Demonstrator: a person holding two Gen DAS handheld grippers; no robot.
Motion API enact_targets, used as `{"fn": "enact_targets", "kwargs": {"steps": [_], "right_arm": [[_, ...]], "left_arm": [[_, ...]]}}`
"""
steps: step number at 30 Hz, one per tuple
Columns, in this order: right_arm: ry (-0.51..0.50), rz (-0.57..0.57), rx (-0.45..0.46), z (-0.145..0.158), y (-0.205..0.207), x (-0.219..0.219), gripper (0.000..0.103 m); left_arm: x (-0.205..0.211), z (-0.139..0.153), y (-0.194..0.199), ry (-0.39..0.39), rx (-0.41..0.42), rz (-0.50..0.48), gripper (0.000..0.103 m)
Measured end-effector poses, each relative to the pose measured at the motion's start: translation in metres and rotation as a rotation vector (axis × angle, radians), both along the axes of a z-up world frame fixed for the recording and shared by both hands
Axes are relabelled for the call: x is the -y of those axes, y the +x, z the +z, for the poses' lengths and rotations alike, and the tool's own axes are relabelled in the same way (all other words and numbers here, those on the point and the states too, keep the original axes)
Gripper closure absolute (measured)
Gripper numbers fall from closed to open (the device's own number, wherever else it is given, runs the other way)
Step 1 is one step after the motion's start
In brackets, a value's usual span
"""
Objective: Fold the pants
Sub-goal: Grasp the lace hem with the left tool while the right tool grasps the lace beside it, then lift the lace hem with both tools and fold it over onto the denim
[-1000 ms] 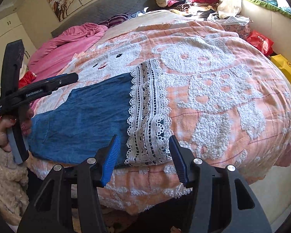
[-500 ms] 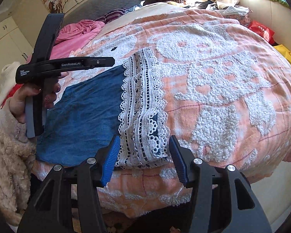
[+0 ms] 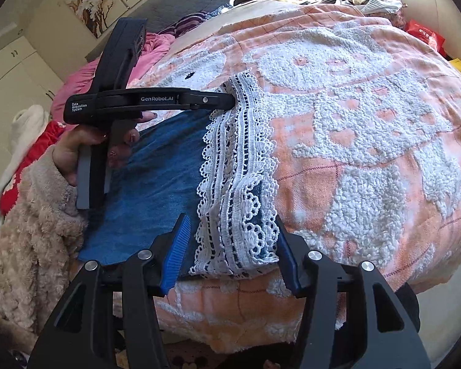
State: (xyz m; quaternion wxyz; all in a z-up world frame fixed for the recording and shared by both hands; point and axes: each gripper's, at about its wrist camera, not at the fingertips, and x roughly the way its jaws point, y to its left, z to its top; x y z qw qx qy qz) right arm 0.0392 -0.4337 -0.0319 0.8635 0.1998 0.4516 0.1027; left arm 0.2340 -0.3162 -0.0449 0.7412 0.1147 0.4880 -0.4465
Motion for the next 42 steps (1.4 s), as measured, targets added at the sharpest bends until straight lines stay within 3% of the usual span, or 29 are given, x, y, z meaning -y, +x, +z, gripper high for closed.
{"fn": "enact_targets", "kwargs": {"steps": [6, 8, 11, 12, 16, 20, 27, 35, 42], "right_arm": [[0.028, 0.009, 0.004, -0.007, 0.008, -0.003, 0.05], [0.031, 0.004, 0.012, -0.008, 0.008, -0.003, 0.058], [0.062, -0.014, 0.019, -0.011, 0.008, -0.001, 0.072], [0.07, -0.016, 0.021, -0.012, 0.008, -0.001, 0.073], [0.069, -0.016, 0.044, -0.007, 0.005, -0.004, 0.075], [0.063, 0.008, 0.085, 0.01, 0.002, -0.014, 0.076], [0.035, 0.108, 0.155, 0.045, 0.004, -0.054, 0.077], [0.004, 0.201, 0.159, 0.058, 0.012, -0.104, 0.079], [-0.006, 0.315, 0.16, 0.062, 0.019, -0.157, 0.079]], "left_arm": [[0.003, -0.006, 0.0, -0.031, -0.003, -0.005, 0.054], [0.002, -0.006, -0.001, -0.037, -0.001, 0.004, 0.054], [0.0, -0.005, -0.007, -0.047, 0.011, 0.024, 0.063], [-0.001, -0.005, -0.009, -0.049, 0.017, 0.027, 0.072], [0.0, -0.001, -0.015, -0.032, 0.041, 0.052, 0.085], [-0.009, 0.01, -0.02, -0.079, 0.037, 0.074, 0.09], [-0.057, 0.047, -0.035, -0.221, 0.054, 0.125, 0.09], [-0.131, 0.072, -0.045, -0.255, 0.117, 0.224, 0.09], [-0.2, 0.063, -0.048, -0.241, 0.12, 0.324, 0.09]]}}
